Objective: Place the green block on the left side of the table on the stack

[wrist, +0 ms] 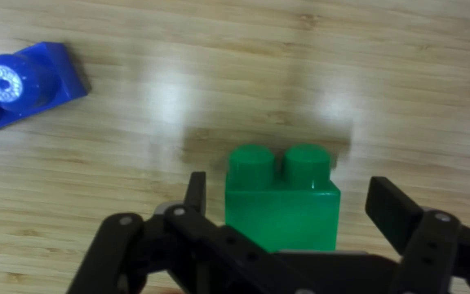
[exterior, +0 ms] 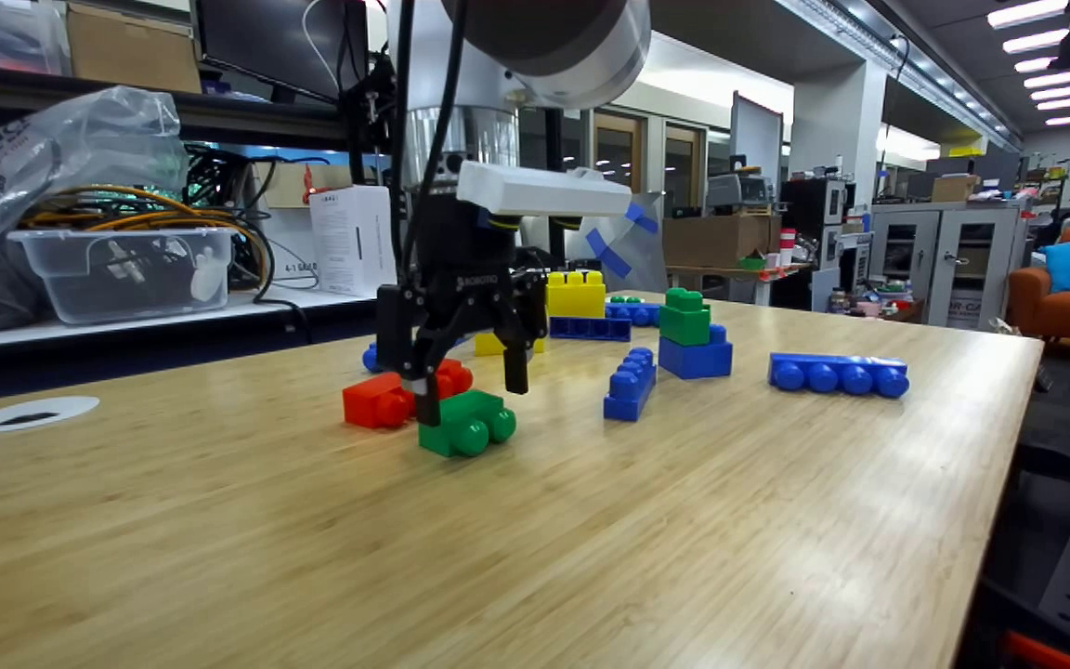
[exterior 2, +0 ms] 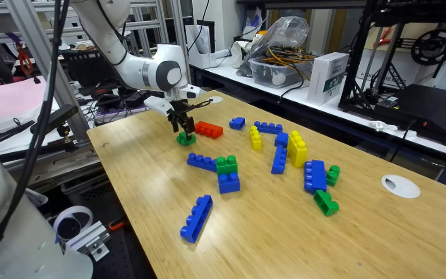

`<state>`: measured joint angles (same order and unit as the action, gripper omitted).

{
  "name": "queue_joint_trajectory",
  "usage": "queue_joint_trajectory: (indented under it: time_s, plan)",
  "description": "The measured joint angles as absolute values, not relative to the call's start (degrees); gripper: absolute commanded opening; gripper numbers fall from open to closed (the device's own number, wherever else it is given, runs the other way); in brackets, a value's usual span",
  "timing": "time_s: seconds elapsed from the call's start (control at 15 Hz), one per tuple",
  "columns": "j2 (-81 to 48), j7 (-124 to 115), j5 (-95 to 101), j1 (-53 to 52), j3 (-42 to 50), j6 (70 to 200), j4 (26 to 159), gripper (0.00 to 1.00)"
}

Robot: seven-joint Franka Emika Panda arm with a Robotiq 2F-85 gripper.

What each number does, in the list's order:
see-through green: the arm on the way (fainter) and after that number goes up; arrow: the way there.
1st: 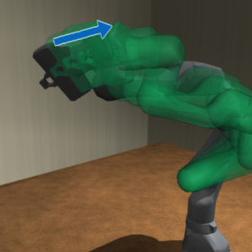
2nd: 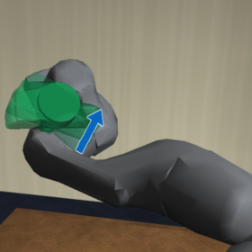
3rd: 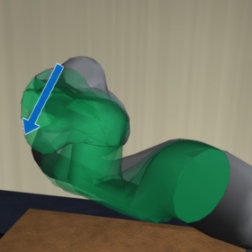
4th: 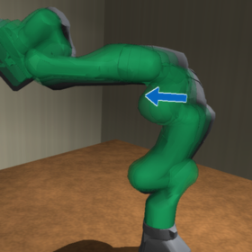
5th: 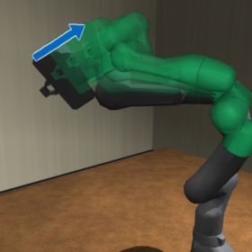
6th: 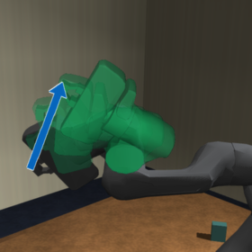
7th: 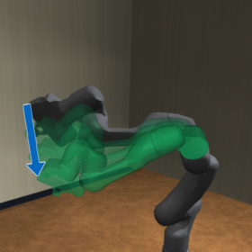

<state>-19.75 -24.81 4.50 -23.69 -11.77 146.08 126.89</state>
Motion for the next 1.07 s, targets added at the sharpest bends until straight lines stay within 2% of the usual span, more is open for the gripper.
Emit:
queue_joint_trajectory:
  time_s: [0.2, 0.27, 0.33, 0.6, 1.07]
  plan:
    - [-20.41, -24.83, 4.5, -24.17, -11.77, 146.86, 126.88, 1.0]
    - [-20.41, -24.89, 4.5, -24.46, -11.78, 146.91, 126.88, 0.75]
    - [-20.44, -25.0, 4.5, -24.68, -11.77, 146.96, 126.86, 0.74]
    - [-20.5, -25.16, 4.57, -24.96, -11.57, 147.11, 126.83, 0.45]
    - [-20.51, -25.25, 5.32, -25.15, -11.06, 147.24, 126.71, 0.44]
